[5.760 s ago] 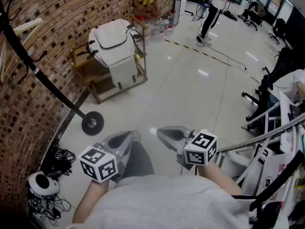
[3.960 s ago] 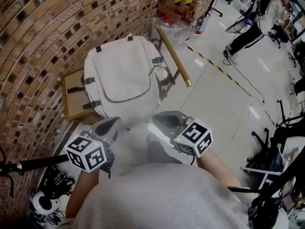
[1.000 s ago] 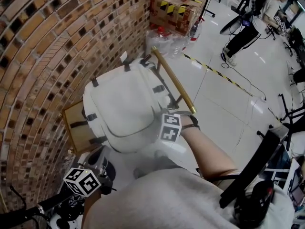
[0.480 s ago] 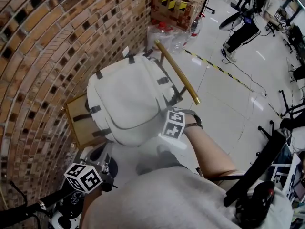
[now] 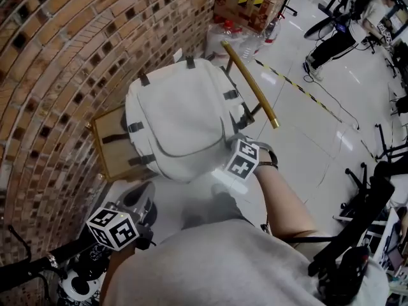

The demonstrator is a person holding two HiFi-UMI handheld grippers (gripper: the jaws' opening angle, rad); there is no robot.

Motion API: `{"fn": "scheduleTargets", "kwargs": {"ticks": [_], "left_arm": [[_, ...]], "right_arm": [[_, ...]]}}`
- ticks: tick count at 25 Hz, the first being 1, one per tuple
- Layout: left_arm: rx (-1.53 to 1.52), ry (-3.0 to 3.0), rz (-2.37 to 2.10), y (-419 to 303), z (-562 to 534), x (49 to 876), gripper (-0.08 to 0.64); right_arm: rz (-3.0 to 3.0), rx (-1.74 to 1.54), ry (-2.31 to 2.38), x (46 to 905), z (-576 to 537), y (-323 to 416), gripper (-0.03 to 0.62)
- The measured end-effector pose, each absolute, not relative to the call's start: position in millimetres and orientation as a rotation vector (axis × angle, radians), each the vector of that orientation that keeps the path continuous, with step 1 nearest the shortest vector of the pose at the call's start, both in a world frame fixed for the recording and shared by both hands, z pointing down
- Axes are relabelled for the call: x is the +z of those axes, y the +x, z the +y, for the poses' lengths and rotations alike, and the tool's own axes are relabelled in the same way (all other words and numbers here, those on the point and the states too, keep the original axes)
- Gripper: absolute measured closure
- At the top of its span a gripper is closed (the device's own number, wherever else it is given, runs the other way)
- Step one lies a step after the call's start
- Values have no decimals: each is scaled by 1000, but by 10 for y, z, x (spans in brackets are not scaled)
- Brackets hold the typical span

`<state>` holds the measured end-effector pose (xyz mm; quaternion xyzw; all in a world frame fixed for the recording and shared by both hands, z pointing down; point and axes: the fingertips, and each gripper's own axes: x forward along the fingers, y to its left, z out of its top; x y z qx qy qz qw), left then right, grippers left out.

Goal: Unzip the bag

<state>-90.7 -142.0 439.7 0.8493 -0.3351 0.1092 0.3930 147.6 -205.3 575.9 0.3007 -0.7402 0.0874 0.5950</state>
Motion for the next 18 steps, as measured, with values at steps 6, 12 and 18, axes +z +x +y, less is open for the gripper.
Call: {"fn": "scheduleTargets", "kwargs": {"ticks": [6,12,18], "left_arm": [[282,2158,-831,-992,-1332,4453,558],[285,2158,-822,-1031,-1259,4483,558],[281,2162,-820,-1067,-1171,4493,558]], "right_arm": [[-1676,234,680,5892,-1886,1526,567],[-1699,258,699,5989,-1676,1405,566],[-1717,254,692,5991,-1622,1238,568]]}}
